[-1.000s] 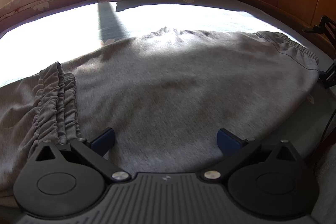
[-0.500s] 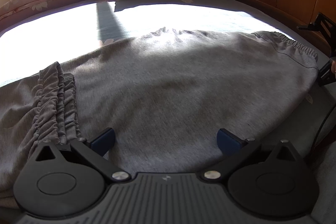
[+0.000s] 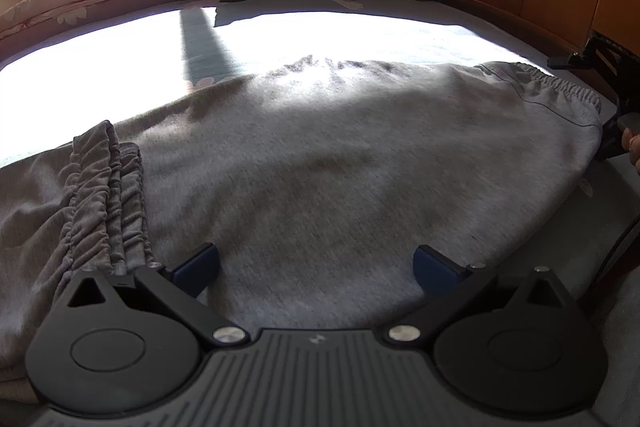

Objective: Fold clothes
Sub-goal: 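Close the right gripper on the grey sweatpants waistband, then lift the sweatpants by the waistband with the right gripper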

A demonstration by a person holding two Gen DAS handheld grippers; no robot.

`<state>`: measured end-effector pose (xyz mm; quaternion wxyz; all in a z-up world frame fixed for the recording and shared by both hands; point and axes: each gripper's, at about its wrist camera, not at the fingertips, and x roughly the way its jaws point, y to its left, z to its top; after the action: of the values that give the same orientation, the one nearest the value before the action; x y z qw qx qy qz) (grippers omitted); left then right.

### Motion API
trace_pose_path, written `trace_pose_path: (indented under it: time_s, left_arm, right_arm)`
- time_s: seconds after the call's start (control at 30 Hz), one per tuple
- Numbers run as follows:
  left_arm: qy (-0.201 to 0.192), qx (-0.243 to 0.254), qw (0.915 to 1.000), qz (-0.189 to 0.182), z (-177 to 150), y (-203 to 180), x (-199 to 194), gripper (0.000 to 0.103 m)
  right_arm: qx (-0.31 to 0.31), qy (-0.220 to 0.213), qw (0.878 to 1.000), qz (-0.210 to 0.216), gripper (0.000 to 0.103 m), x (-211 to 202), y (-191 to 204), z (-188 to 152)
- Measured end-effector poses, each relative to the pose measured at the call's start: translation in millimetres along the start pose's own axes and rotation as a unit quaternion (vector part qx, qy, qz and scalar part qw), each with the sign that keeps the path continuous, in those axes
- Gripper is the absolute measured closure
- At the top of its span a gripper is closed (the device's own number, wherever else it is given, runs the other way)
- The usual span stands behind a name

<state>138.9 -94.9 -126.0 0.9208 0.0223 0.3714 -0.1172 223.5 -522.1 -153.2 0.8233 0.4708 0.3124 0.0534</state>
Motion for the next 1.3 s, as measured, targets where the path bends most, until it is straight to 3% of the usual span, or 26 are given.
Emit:
trace_pose_path:
  time_s: [0.1, 0.17, 0.27, 0.3, 0.33, 0.6, 0.9, 1.07, 1.2, 1.3]
  left_arm:
    - [0.0, 0.0, 1.0, 0.0, 0.3, 0.1, 0.3, 0.001]
    - [0.001, 0.006, 1.0, 0.0, 0.1, -0.5, 0.6, 0.001]
    - [0.0, 0.0, 1.0, -0.006, 0.2, 2.3, 0.0, 0.001]
    - [-0.001, -0.003, 1.0, -0.007, 0.3, 2.8, 0.0, 0.001]
    - [-0.001, -0.004, 1.0, -0.007, 0.2, 3.1, 0.1, 0.001]
    - [-0.002, 0.001, 1.0, -0.001, 0.6, 0.0, 1.1, 0.001]
    - [0.003, -0.014, 0.9995, -0.028, 18.9, 9.9, -15.1, 0.001]
    - [-0.026, -0.027, 0.9991, -0.021, 54.5, 47.7, -48.9, 0.001]
    - [-0.015, -0.086, 0.996, 0.018, 79.0, 102.8, -69.5, 0.001]
    - [-0.011, -0.127, 0.9916, 0.025, 82.7, 136.3, -80.2, 0.001]
  right_arm:
    - [-0.045, 0.008, 0.999, -0.011, 0.014, -0.4, 2.1, -4.8]
    - [-0.037, 0.009, 0.999, -0.013, 0.025, -5.6, -6.5, -4.6]
    - [-0.02, 0.018, 0.999, -0.021, 0.05, -10.6, -18.7, -0.7]
    - [-0.025, 0.018, 0.999, -0.026, 0.063, -10.6, -17.7, -1.1]
    - [-0.031, 0.018, 0.999, -0.03, 0.068, -10.5, -16.0, -2.0]
    - [-0.082, 0.014, 0.994, -0.066, 0.07, -9.3, -2.2, -8.8]
    - [-0.138, 0.007, 0.984, -0.108, 0.072, -8.5, 14.8, -16.8]
    - [-0.157, -0.012, 0.981, -0.117, 0.072, -14.2, 38.3, -20.1]
    - [-0.171, -0.03, 0.98, -0.094, 0.073, -29.1, 65.4, -22.1]
    - [-0.191, -0.038, 0.978, -0.078, 0.073, -37.3, 93.0, -28.8]
